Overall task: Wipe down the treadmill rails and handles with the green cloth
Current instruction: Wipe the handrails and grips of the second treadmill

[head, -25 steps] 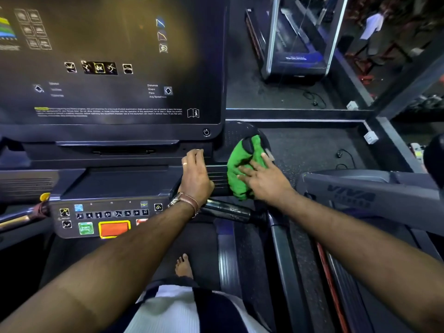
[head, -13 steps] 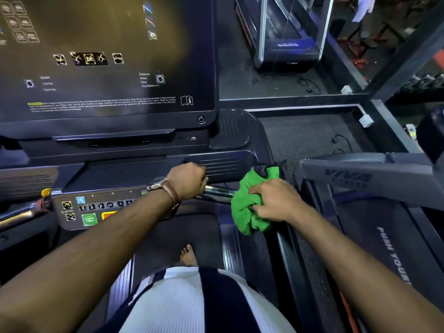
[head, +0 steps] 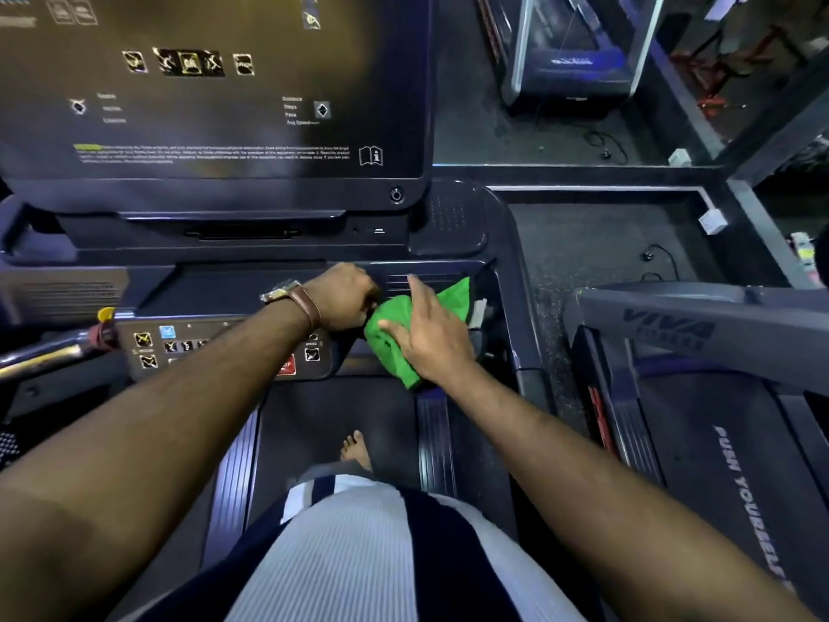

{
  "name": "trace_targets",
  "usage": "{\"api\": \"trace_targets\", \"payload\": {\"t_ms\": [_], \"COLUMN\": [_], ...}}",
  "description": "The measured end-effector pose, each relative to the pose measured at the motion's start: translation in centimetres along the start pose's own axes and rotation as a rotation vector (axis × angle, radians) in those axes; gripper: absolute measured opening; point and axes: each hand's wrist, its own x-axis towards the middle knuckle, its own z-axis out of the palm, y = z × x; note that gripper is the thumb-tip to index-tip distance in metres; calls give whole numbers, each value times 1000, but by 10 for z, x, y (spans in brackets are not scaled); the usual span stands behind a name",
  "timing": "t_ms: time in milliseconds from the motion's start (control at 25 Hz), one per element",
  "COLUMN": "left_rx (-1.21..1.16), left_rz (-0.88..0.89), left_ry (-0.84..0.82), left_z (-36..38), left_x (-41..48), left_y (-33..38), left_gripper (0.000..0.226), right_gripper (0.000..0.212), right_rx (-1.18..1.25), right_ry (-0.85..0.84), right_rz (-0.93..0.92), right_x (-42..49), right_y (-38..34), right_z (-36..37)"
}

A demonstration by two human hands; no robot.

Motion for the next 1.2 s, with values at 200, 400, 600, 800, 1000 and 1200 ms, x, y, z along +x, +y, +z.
{"api": "trace_targets", "payload": {"t_ms": [200, 400, 600, 800, 1000, 1200], "left_rx": [-61, -168, -228, -319, -356, -307], "left_rz": [-65, -157, -193, -214, -129, -29], "left_ry": [8, 51, 88, 133, 184, 152], "left_z": [8, 3, 0, 2, 1, 2], "left_x": [-1, -4, -9, -9, -9, -10], "left_y": [-4, 0, 2, -7, -7, -9], "left_gripper": [33, 30, 33, 42, 45, 45], "right_gripper": [107, 85, 76, 84, 72, 73], "right_rx": [-501, -315, -389, -420, -303, -404], "right_ry": [80, 111, 154, -30, -40, 222], "right_rz": [-11, -38, -231, -60, -49, -118], "right_x": [-44, -4, -8, -24, 9, -18], "right_y": [57, -13, -2, 41, -28, -29], "right_z": [18, 19, 23, 0, 4, 38]}}
